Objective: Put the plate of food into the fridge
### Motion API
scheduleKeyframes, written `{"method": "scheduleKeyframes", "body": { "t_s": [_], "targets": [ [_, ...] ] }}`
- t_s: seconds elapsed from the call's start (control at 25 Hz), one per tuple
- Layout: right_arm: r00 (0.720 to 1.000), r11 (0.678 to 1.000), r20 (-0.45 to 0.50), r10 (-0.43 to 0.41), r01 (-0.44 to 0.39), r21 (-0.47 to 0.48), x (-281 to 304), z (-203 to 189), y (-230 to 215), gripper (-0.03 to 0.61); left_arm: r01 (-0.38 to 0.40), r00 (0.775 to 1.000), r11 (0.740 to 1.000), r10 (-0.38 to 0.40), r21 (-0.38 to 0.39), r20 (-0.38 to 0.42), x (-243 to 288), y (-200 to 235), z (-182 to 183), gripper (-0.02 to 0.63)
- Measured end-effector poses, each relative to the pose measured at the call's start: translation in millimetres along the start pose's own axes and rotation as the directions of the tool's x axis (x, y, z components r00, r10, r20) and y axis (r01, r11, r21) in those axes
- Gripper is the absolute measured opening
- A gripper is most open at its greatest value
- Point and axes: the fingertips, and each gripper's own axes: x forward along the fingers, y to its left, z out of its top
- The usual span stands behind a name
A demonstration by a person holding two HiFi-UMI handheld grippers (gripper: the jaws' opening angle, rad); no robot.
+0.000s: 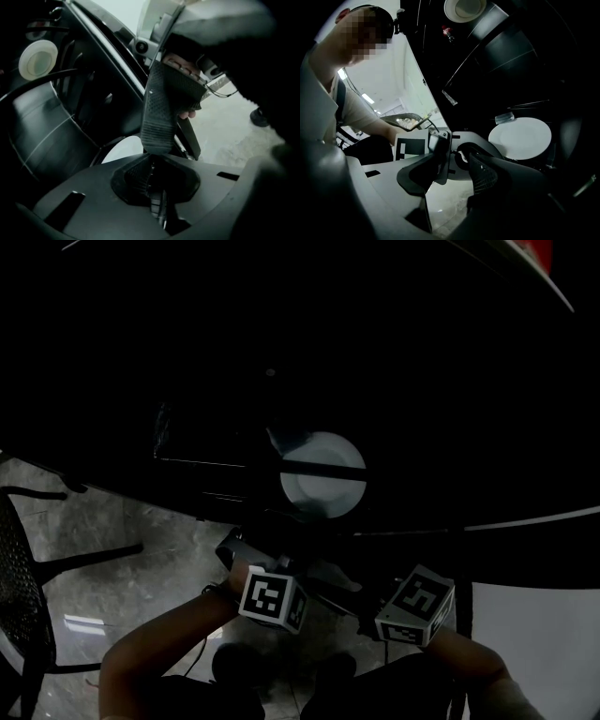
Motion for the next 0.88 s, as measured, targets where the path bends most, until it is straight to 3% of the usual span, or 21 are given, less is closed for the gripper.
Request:
{"method": "scheduleKeyframes", "body": {
  "t_s": [0.24,0.88],
  "targets": [
    [1.0,1.0,0.022,0.009,-0.009,0.003,-0.7,2.7,-0.9,0.219,-0.041,0.999,0.999,0.041,0.017,-0.002,-1.1,16.1,-5.8,0.029],
    [0.999,1.0,0.05,0.009,-0.009,-0.002,-14.0,-2.7,4.3,0.219,-0.024,0.999,0.999,0.025,0.028,-0.033,10.1,18.7,-14.9,0.023]
  ]
}}
